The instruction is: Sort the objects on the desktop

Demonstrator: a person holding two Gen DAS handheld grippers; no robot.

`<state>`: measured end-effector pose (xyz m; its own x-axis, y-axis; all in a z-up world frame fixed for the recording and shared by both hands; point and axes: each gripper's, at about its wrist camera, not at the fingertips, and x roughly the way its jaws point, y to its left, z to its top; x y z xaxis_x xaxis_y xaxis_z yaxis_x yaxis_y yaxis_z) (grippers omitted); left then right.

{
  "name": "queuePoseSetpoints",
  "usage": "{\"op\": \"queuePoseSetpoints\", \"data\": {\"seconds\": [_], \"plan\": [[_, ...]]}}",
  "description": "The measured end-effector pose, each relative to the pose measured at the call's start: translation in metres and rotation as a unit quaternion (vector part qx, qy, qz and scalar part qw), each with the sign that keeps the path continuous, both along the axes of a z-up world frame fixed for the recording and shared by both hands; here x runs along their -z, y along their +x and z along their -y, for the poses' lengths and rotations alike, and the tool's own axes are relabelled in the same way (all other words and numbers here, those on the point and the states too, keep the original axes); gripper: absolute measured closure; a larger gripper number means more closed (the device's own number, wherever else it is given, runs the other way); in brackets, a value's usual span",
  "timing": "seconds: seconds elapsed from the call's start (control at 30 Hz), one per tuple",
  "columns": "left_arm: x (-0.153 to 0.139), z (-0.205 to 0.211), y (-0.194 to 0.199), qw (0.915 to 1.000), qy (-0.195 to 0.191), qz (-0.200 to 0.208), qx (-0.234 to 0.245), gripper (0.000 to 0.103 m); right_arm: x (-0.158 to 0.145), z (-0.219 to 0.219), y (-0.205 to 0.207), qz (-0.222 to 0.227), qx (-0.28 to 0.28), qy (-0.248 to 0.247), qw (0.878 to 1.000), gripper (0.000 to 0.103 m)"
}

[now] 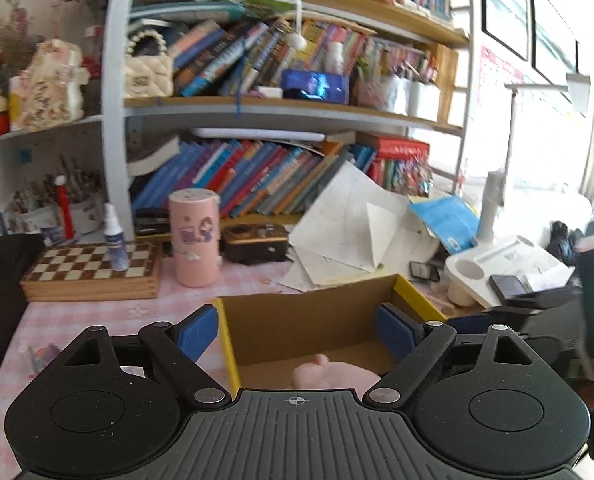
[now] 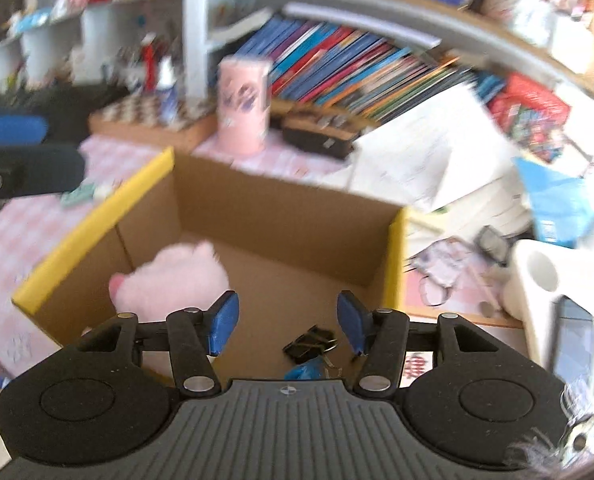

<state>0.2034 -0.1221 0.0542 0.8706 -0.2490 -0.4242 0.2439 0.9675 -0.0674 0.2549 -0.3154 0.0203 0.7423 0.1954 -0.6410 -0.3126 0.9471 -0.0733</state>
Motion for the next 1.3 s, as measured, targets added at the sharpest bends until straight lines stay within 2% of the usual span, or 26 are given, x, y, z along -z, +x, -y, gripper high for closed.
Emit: {"op": "queuePoseSetpoints", "data": {"seconds": [0.23, 0.5, 0.87, 1.1, 1.3], "plan": [[0.002, -0.023, -0.039, 0.9991, -0.009, 0.014, -0.039, 0.010, -0.020, 0.009, -0.059, 0.077, 0.098, 0.043, 0.991, 0.046], [0.018, -0.054, -0.085, 0.9981, -0.008, 0.000, -0.062, 0.010, -0.011, -0.004, -0.128, 0.109, 0.188, 0.062, 0.974, 0.046], [0.035, -0.100, -0.139, 0.9967, -0.005, -0.030, -0.075, 0.010, 0.002, -0.054, -0.204, 0.111, 0.226, 0.042, 0.967, 0.046], [0.047, -0.121, -0.166, 0.9952, 0.007, -0.059, -0.078, 0.010, 0.019, -0.083, -0.237, 0.073, 0.241, 0.048, 0.967, 0.046], [0.050, -0.134, -0.185, 0.9949, 0.017, -0.069, -0.072, 0.010, 0.031, -0.105, -0.253, 0.041, 0.238, 0.066, 0.968, 0.046]]}}
